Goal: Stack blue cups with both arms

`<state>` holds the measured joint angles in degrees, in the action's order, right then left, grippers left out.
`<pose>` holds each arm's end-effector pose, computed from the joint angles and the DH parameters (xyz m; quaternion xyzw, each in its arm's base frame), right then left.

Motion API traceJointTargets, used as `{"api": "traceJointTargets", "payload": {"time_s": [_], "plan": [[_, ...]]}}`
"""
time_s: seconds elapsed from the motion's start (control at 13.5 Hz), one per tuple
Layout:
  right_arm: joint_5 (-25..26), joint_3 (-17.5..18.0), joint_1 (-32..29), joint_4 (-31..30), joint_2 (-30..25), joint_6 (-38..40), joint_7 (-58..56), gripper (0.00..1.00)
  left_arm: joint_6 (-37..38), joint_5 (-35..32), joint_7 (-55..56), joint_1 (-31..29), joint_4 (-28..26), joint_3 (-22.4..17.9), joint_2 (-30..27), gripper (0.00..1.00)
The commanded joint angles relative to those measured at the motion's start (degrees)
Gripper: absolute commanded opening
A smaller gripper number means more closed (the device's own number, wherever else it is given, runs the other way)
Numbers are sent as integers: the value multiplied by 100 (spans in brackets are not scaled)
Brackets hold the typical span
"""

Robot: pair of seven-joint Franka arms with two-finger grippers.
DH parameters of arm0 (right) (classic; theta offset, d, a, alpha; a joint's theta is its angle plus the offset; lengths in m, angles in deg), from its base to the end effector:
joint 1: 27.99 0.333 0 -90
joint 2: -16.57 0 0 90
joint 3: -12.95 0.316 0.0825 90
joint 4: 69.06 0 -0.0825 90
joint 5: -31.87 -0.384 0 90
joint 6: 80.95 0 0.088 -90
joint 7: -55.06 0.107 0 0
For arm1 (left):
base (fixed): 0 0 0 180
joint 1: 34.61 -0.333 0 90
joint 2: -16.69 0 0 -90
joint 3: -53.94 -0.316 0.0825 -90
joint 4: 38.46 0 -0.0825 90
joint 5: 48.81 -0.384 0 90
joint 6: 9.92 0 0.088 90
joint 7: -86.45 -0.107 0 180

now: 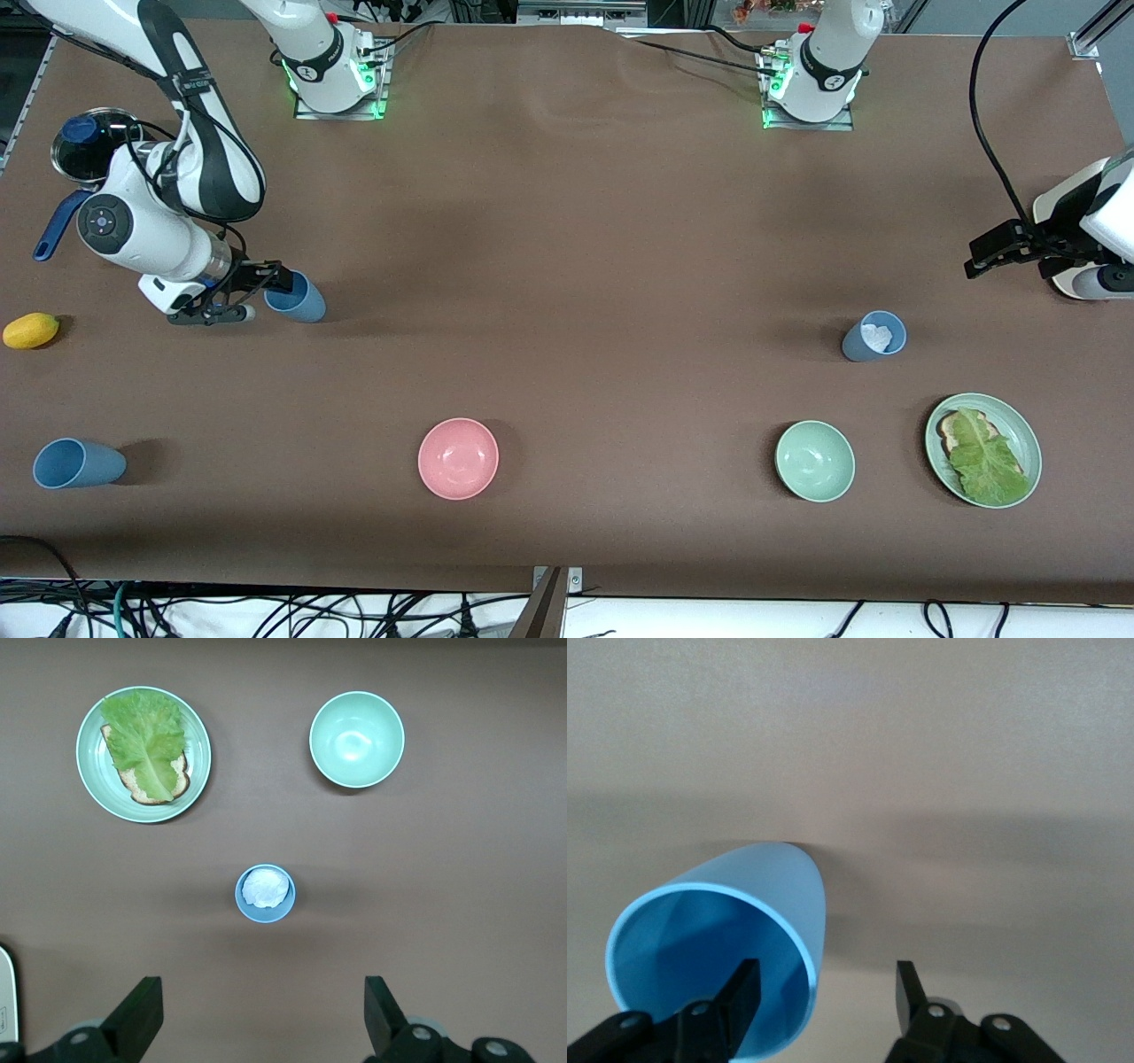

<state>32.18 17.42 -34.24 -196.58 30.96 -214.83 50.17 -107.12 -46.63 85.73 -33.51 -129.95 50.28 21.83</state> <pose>0.5323 -0.0163 0.2494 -0.9971 -0.0285 0.0690 0.0120 0.5901 0.0212 0.5720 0.9997 0.0182 0.0055 0.0159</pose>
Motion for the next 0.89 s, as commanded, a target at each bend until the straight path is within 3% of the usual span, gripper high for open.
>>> {"api": "traceJointTargets", "payload": {"time_s": [0.0, 0.82], "plan": [[-83, 10, -16, -53, -33, -68, -83, 64, 0, -103, 19, 22, 79, 6, 31, 100], [-92, 10, -16, -53, -15, -77, -39, 43, 0, -103, 19, 22, 79, 6, 39, 100]]}}
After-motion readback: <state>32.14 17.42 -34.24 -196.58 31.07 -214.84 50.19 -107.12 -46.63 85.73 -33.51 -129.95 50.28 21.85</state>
